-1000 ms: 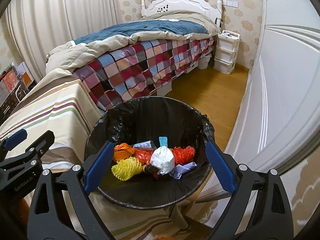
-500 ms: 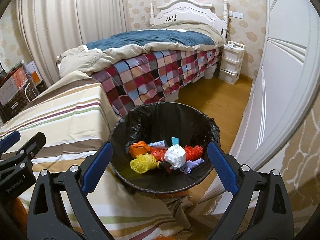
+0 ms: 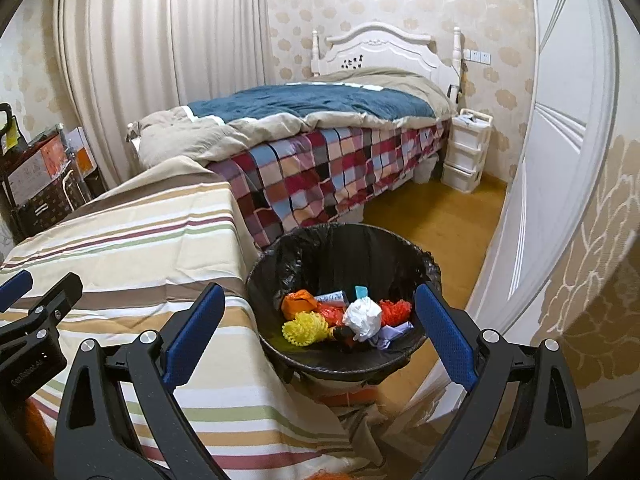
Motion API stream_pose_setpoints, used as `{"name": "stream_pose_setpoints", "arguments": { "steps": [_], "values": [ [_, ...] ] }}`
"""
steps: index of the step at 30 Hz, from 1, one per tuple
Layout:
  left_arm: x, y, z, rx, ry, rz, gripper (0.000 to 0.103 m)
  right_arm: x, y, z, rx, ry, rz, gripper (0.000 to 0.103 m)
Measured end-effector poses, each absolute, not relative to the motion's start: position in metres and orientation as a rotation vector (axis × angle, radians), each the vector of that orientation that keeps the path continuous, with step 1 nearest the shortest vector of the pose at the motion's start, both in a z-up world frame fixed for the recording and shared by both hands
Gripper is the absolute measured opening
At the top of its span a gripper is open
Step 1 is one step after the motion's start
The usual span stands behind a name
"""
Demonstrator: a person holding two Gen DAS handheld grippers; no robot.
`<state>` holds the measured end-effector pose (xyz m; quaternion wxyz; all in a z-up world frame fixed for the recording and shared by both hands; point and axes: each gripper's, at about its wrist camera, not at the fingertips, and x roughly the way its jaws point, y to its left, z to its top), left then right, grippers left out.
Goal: Collect trash
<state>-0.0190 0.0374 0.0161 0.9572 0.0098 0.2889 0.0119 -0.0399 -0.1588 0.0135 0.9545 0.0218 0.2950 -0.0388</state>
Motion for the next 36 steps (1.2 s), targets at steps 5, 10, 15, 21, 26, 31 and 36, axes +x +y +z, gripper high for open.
{"name": "stream_pose_setpoints", "arguments": {
  "steps": [5, 10, 15, 21, 26, 31, 36],
  "values": [
    [-0.026, 0.043, 0.019, 0.014, 0.573, 0.035, 0.091, -0.047, -0.155, 0.017, 0.034, 0.581, -0.072, 0.094],
    [-0.03, 0.044, 0.02, 0.009, 0.568, 0.039, 0.091, -0.05, -0.153, 0.02, 0.029, 0.574, -0.067, 0.094],
    [-0.034, 0.047, 0.021, 0.003, 0.562, 0.04, 0.091, -0.051, -0.152, 0.021, 0.024, 0.569, -0.067, 0.094],
    [-0.035, 0.047, 0.022, 0.004, 0.562, 0.04, 0.091, -0.051, -0.151, 0.022, 0.026, 0.573, -0.067, 0.094],
    [-0.035, 0.048, 0.022, 0.002, 0.562, 0.04, 0.091, -0.051, -0.151, 0.021, 0.025, 0.572, -0.067, 0.094],
    [-0.036, 0.048, 0.022, 0.0, 0.563, 0.038, 0.091, -0.051, -0.151, 0.021, 0.025, 0.573, -0.067, 0.094],
    [-0.036, 0.048, 0.022, 0.001, 0.563, 0.04, 0.091, -0.051, -0.15, 0.021, 0.025, 0.573, -0.066, 0.094]
  ]
}}
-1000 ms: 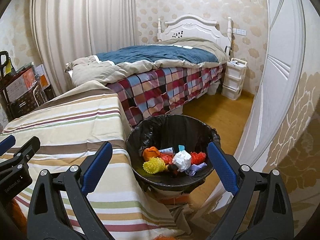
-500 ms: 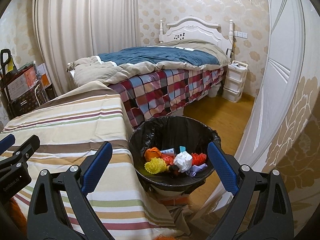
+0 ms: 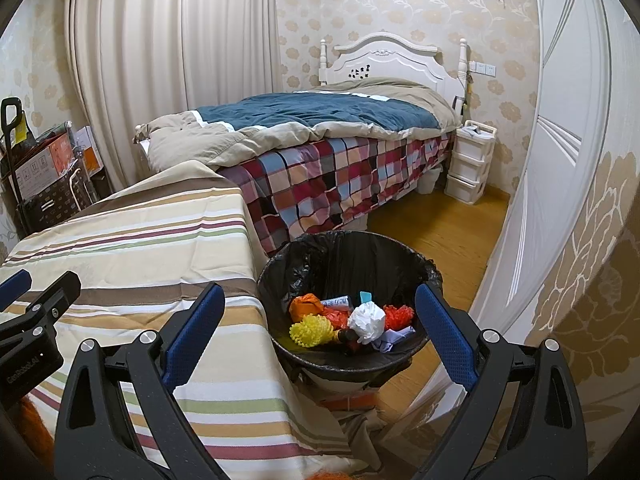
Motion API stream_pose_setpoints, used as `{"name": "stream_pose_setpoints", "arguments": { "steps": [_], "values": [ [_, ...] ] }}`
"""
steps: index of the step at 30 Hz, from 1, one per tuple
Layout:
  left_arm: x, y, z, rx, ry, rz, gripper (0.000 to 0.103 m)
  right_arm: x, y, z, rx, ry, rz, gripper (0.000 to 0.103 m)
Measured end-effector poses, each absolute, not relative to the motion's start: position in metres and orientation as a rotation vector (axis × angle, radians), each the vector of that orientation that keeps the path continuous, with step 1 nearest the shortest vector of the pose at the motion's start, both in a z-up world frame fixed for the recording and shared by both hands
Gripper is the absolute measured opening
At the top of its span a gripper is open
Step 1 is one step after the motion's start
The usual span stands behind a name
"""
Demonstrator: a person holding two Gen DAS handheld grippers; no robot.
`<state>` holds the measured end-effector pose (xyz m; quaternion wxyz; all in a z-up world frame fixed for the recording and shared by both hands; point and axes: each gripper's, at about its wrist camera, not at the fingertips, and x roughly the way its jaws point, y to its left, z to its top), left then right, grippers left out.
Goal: Collect trash
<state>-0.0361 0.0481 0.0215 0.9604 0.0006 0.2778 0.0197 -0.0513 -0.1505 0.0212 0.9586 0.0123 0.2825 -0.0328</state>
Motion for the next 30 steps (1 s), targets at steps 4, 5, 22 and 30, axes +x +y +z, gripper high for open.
{"name": "stream_pose_setpoints", "arguments": {
  "steps": [4, 5, 22, 30],
  "values": [
    [-0.0361, 0.0484, 0.0216, -0.001, 0.563, 0.039, 0.091, -0.0512, -0.1503, 0.0216, 0.026, 0.572, -0.066, 0.094],
    [-0.036, 0.0485, 0.0216, -0.001, 0.563, 0.038, 0.091, -0.0513, -0.1505, 0.0212, 0.025, 0.572, -0.067, 0.094],
    [-0.0358, 0.0494, 0.0218, -0.003, 0.564, 0.038, 0.091, -0.0512, -0.1502, 0.0212, 0.025, 0.573, -0.067, 0.094],
    [-0.0377, 0.0487, 0.0207, -0.01, 0.567, 0.037, 0.091, -0.0513, -0.15, 0.0214, 0.025, 0.573, -0.066, 0.094]
  ]
}}
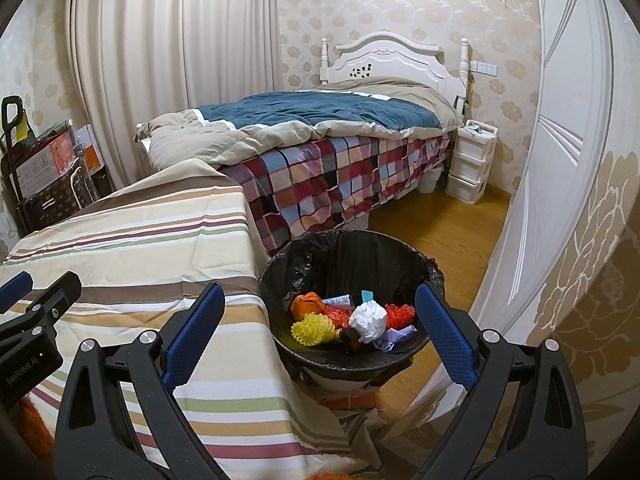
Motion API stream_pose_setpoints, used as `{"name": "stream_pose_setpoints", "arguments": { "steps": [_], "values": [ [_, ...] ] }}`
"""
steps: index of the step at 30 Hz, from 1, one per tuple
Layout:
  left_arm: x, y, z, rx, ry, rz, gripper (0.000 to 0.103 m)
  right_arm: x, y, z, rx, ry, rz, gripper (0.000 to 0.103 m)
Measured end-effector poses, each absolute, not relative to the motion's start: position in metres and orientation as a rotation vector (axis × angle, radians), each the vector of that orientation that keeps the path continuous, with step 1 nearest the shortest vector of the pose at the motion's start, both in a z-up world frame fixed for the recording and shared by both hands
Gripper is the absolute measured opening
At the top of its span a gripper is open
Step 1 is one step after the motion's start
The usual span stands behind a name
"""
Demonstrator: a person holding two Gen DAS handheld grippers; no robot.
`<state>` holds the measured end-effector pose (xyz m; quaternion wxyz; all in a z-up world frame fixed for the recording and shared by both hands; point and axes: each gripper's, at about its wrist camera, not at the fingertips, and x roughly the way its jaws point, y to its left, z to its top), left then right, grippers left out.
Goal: Collect trash
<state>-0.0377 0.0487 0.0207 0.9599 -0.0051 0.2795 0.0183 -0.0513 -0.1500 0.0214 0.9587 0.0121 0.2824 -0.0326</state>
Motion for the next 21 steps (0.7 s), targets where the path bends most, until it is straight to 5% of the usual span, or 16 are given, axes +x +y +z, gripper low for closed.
{"name": "stream_pose_setpoints", "arguments": {
  "steps": [21],
  "values": [
    [-0.039, 0.0456, 0.0216, -0.003, 0.561, 0.048, 0.091, -0.0511, -0.1496, 0.0217, 0.024, 0.573, -0.067, 0.094]
  ]
}}
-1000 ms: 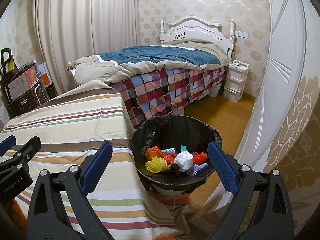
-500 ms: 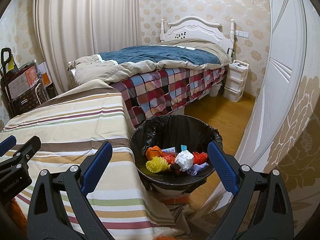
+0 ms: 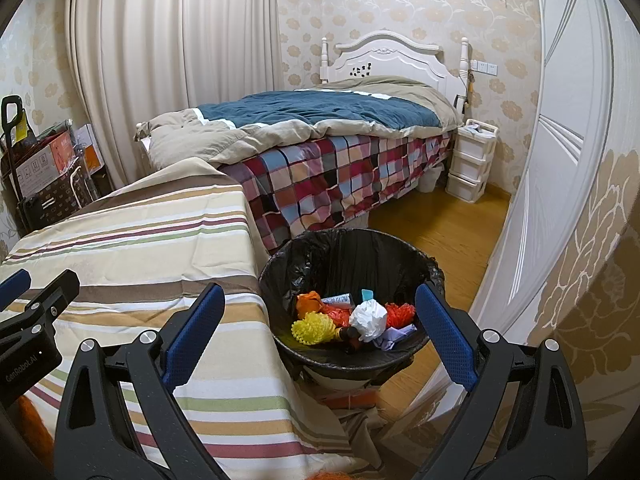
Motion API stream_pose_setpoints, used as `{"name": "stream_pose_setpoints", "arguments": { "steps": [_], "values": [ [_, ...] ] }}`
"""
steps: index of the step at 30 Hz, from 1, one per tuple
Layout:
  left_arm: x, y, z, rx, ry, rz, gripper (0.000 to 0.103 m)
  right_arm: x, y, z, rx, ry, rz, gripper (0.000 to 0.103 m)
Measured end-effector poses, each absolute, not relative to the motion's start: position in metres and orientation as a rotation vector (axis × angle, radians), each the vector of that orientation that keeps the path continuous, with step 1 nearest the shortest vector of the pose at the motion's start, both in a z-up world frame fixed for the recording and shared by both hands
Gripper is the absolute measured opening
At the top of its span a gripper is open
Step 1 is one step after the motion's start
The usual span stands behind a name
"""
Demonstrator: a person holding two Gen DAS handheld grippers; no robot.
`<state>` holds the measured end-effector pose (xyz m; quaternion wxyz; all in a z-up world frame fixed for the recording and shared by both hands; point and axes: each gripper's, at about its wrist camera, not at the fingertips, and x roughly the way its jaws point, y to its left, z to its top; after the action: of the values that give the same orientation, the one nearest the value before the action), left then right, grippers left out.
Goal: Collect trash
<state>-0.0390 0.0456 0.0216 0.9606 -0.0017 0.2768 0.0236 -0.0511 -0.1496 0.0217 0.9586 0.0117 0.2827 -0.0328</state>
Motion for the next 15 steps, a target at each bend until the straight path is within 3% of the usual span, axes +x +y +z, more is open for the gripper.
{"name": "stream_pose_setpoints", "arguments": {
  "steps": [15],
  "values": [
    [-0.0374, 0.0432, 0.0216, -0.012, 0.562, 0.041, 0.091, -0.0508, -0.1495, 0.0218, 0.024, 0.575, -0.066, 0.094]
  ]
}}
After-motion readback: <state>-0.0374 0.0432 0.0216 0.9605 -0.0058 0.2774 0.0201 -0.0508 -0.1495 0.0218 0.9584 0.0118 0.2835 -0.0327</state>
